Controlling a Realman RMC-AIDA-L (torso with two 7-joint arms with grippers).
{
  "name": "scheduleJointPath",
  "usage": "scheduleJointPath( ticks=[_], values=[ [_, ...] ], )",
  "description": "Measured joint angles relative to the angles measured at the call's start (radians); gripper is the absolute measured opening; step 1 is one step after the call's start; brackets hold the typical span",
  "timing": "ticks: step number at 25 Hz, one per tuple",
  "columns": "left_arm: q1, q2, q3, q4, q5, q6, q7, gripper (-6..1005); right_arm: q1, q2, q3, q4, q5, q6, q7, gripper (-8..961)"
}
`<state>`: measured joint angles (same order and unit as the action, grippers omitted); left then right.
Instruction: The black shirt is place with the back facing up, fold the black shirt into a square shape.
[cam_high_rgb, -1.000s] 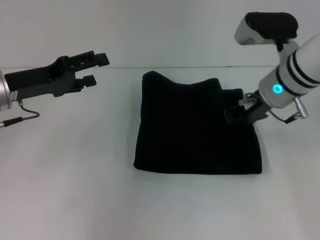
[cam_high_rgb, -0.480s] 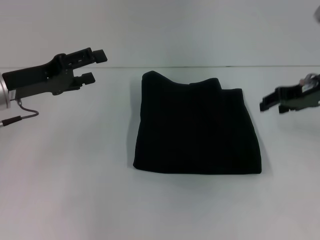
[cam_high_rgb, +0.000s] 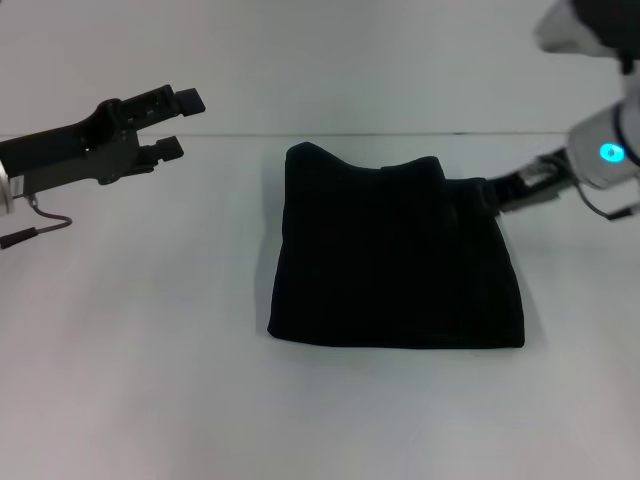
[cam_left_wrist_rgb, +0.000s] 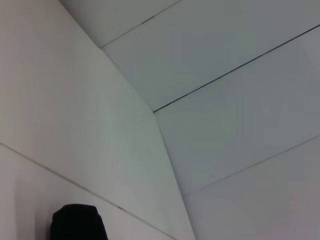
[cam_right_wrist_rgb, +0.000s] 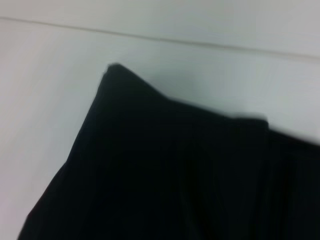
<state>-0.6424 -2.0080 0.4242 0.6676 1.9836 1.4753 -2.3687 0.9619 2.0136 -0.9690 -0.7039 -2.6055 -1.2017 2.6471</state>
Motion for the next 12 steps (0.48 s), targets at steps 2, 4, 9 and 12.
scheduleJointPath(
  ticks=[2, 4, 9, 12],
  values=[
    [-0.001, -0.001, 0.002, -0.007, 0.0, -0.001, 0.001, 937, 0.015, 0.023, -0.041, 0.001, -0.018, 0.057, -0.002, 479],
    [-0.003, -0.001, 0.002, -0.018, 0.0, -0.001, 0.004, 937, 0.023, 0.042, -0.072, 0.006, -0.027, 0.109, -0.003, 478],
    [-0.006, -0.002, 0.0, -0.028, 0.0, -0.003, 0.01, 937, 0.057, 0.062, -0.117, 0.092, -0.036, 0.204, -0.003, 474],
    [-0.007, -0.002, -0.001, -0.028, 0.0, -0.005, 0.01, 937, 0.076, 0.065, -0.132, 0.143, -0.039, 0.244, -0.003, 473]
  ],
)
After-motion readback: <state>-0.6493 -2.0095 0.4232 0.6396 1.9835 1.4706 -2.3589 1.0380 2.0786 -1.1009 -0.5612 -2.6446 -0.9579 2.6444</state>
